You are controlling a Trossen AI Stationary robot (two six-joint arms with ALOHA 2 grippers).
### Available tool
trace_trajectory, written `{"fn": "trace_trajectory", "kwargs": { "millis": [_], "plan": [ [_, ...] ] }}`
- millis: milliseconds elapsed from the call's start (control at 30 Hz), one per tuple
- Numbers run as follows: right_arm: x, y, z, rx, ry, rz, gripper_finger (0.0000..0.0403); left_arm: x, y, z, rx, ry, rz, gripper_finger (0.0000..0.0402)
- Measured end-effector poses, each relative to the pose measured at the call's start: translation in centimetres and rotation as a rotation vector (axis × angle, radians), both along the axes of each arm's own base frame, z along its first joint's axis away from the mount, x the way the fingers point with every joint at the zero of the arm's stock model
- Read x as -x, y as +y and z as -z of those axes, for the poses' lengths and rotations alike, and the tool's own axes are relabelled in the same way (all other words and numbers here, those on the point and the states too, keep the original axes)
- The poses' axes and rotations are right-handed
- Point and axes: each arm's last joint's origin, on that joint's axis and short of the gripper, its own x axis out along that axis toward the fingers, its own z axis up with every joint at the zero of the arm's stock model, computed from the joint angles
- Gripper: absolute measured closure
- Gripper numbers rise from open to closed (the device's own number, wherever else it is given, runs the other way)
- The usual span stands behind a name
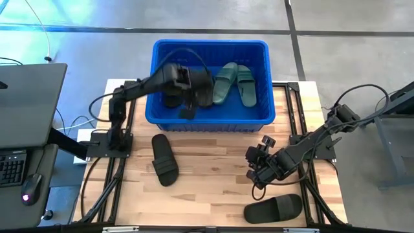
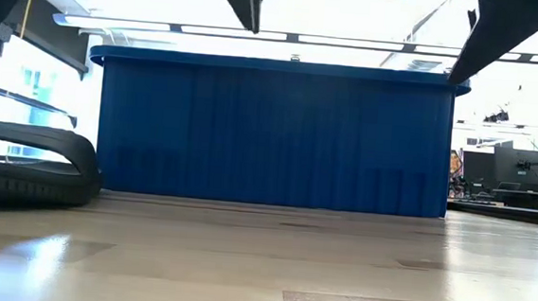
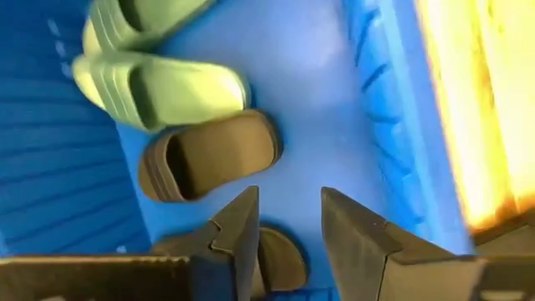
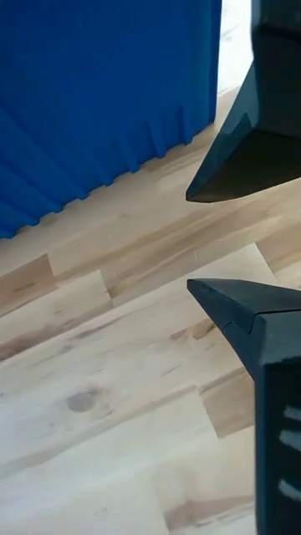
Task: Pick and place slides into bin
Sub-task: Put the top black slide into the blue container
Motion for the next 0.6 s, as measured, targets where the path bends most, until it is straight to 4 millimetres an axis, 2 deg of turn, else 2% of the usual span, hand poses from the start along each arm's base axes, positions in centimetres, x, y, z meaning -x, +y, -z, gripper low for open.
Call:
{"fn": "trace_trajectory", "kwargs": {
  "millis": [200,300,467,600],
  "plan": [
    [0.7,1.1,0.0,-0.018,-0.020,-0.012,0.0254,-1.5,-5.8,0.5,-0.080,0.048,0.160,0.0295],
    [1.2,1.8,0.0,-0.029,-0.030,-0.021,0.0254,-0.5,-7.4,0.9,-0.142,0.111,0.224,0.0295],
    [1.9,2.7,-0.1,-0.017,-0.054,-0.049,0.0254,4.5,-8.0,0.8,-0.091,0.117,0.144,0.0295],
    [2.0,2.8,-0.1,0.023,-0.065,-0.078,0.0254,10.3,-8.7,1.8,-0.022,0.103,0.085,0.0295]
  ]
}}
